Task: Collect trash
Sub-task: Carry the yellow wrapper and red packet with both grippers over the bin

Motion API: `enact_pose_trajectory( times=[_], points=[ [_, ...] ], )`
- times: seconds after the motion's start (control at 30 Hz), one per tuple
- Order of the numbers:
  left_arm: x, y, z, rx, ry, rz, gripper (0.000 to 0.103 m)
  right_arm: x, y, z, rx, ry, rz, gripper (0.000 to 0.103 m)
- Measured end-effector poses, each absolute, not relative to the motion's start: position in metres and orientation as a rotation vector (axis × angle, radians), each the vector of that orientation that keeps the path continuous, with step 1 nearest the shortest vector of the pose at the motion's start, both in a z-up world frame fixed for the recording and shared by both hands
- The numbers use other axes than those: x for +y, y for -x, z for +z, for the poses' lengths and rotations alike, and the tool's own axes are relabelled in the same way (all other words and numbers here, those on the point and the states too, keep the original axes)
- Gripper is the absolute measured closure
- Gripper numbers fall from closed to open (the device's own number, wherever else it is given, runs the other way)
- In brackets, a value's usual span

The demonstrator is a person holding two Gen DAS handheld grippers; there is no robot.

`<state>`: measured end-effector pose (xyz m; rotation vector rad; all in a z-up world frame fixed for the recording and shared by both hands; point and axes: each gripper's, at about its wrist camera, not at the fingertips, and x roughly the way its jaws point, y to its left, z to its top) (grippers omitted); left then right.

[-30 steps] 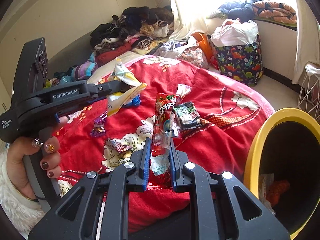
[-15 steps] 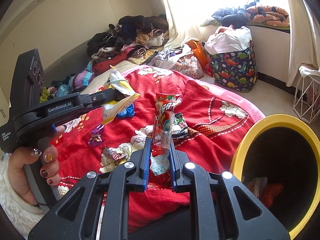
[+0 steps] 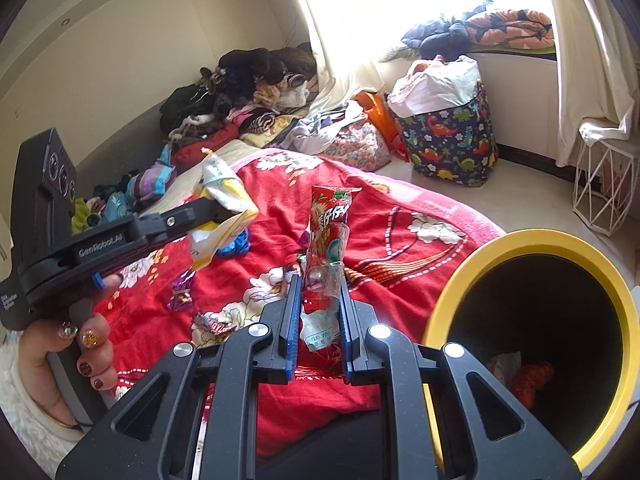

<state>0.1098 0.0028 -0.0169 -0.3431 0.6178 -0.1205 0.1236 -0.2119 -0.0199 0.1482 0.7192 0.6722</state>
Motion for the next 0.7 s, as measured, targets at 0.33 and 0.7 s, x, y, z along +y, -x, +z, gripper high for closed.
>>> enact_pose_trajectory(
  times=[0.33,0.7],
  points=[
    [-0.012,-0.112,-0.018,0.628,0.339,-0.163,0.095,-0.241,-0.132,-0.020,0.708,-0.200,0.607,0.087],
    [-0.044,-0.117,-0.020,0.641,0.308,-0.232,0.095,-0.271,-0.133,-0.022,0.689,-0.247,0.530,0.087]
  ],
)
